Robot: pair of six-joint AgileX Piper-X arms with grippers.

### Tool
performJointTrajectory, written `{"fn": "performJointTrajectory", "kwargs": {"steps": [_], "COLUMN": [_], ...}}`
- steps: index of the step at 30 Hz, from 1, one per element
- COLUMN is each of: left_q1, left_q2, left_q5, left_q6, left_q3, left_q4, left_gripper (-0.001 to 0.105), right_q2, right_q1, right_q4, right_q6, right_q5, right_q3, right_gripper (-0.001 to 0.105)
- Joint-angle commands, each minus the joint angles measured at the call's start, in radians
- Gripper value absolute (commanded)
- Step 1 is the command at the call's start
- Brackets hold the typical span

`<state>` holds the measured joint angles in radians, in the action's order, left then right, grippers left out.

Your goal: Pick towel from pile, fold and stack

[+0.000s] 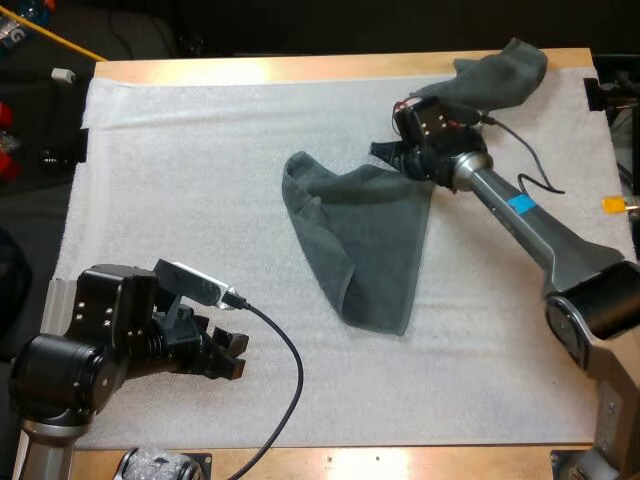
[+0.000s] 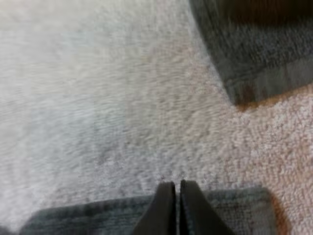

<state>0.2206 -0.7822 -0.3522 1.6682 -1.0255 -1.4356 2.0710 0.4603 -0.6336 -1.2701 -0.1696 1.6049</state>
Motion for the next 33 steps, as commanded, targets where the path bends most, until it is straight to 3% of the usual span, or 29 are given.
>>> {"fn": "performJointTrajectory", "kwargs": {"steps": [1,7,13,29,33], "left_q1": [-0.003,-0.003,-0.003,-0.003,-0.003], "left_q2": [0.005,0.005,0.005,0.113,0.154], "left_q5": [-0.002,-0.002,-0.002,-0.002,-0.062], "left_q6": [0.01,0.01,0.01,0.017,0.049], "left_q3": [0.001,0.059,0.119,0.121,0.121], "left_q4": [0.001,0.008,-0.004,-0.05,-0.063], "left_gripper": [0.058,0.058,0.058,0.058,0.058], "right_q2": [-0.044,-0.104,-0.105,-0.025,0.014], "right_q1": [0.014,0.072,0.141,0.215,0.22], "right_q4": [-0.014,-0.172,-0.278,-0.269,-0.269], "right_q6": [-0.029,-0.14,-0.15,-0.086,-0.066], "right_q5": [0.003,0.016,0.028,0.153,0.218], "right_q3": [0.011,0.011,0.009,0.009,0.009], "right_gripper": [0.0,0.0,0.0,0.0,0.0]}}
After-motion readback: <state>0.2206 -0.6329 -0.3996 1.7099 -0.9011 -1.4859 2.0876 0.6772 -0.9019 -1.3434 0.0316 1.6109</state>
